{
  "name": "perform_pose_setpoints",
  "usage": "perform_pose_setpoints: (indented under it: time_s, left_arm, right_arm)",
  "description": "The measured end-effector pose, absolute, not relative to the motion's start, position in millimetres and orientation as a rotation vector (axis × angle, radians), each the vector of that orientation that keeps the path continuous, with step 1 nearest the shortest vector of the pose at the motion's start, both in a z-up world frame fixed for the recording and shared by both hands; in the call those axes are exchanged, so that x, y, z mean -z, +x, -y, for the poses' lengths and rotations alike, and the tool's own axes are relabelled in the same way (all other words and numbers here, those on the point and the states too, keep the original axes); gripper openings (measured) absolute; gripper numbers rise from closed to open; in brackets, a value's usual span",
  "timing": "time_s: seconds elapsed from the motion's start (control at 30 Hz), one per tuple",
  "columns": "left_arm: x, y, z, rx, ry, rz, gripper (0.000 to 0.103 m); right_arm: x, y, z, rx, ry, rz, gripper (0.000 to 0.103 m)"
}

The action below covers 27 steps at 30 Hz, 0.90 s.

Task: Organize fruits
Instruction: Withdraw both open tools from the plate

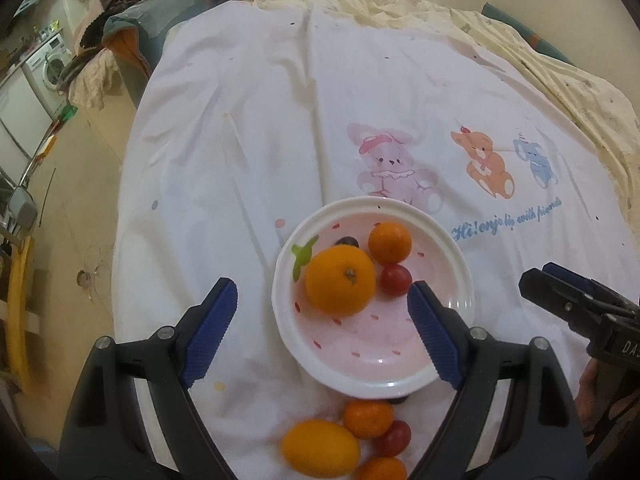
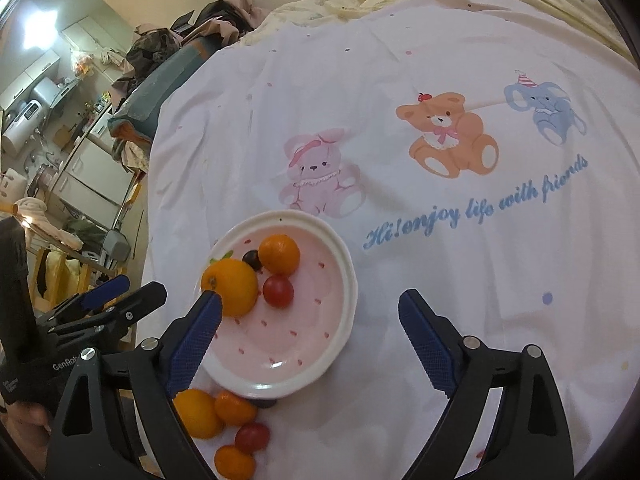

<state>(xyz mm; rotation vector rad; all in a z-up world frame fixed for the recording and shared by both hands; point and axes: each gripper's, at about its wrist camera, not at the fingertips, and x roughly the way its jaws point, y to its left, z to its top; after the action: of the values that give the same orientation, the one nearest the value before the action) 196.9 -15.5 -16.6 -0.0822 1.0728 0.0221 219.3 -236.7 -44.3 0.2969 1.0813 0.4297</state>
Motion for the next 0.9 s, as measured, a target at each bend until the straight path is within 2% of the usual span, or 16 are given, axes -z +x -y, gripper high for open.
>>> perform_pose_setpoints:
  time_s: [0.7,0.9]
  left_arm:
    - [8,131,1,-0.010,-0.092,-1.072,0.085]
    - [26,125,-15,0.012,-0.252,-1.153,0.085]
  right_arm:
    - [44,148,241,-0.383,0.319,-1.094,0.092]
    - [52,148,246,-0.367,0.391,-1.130,0.092]
